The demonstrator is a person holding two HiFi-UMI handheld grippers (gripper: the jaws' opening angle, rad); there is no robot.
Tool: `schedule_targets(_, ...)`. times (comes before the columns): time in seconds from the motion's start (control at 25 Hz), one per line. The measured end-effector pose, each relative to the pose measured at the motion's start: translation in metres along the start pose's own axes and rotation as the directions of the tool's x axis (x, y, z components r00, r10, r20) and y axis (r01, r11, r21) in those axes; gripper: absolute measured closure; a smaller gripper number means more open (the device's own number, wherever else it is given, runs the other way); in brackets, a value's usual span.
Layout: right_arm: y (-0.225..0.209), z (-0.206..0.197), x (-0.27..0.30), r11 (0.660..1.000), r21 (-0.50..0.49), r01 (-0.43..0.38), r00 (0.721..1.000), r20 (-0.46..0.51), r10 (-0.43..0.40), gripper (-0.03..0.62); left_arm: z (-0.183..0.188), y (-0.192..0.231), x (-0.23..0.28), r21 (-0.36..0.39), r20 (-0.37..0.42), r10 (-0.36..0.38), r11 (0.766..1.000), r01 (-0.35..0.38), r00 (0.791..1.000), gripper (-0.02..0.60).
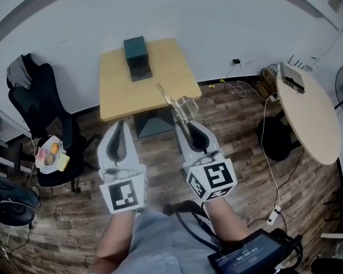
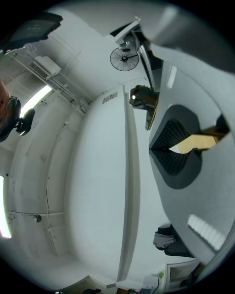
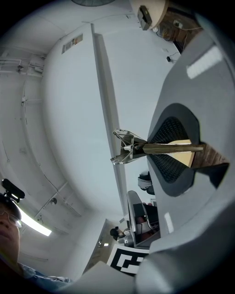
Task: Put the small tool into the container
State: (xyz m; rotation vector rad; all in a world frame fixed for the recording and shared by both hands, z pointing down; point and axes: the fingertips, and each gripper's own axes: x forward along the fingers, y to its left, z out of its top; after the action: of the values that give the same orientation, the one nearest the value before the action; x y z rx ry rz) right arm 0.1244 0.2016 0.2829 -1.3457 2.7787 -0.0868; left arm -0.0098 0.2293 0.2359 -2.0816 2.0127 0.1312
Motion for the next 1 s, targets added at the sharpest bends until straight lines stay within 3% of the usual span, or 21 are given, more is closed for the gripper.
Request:
schedule_targets(0.52, -0.065, -0.042, 0.117, 0.998, 0.064, 0.001, 0.996, -0.087, 0.005, 0.523, -0.076, 0.023, 0.114, 0.008, -0.115, 0.011, 1.0, -0.011, 0.993, 0.571)
schedule_targets(1.0, -0.135, -0.036, 0.229, 0.993, 0.104, -0.053, 0.995, -0.073, 0.061, 0.523, -0.096, 0.037, 0.231, 0.069, -0.124, 0.057, 0.996, -0.049, 0.991, 0.571)
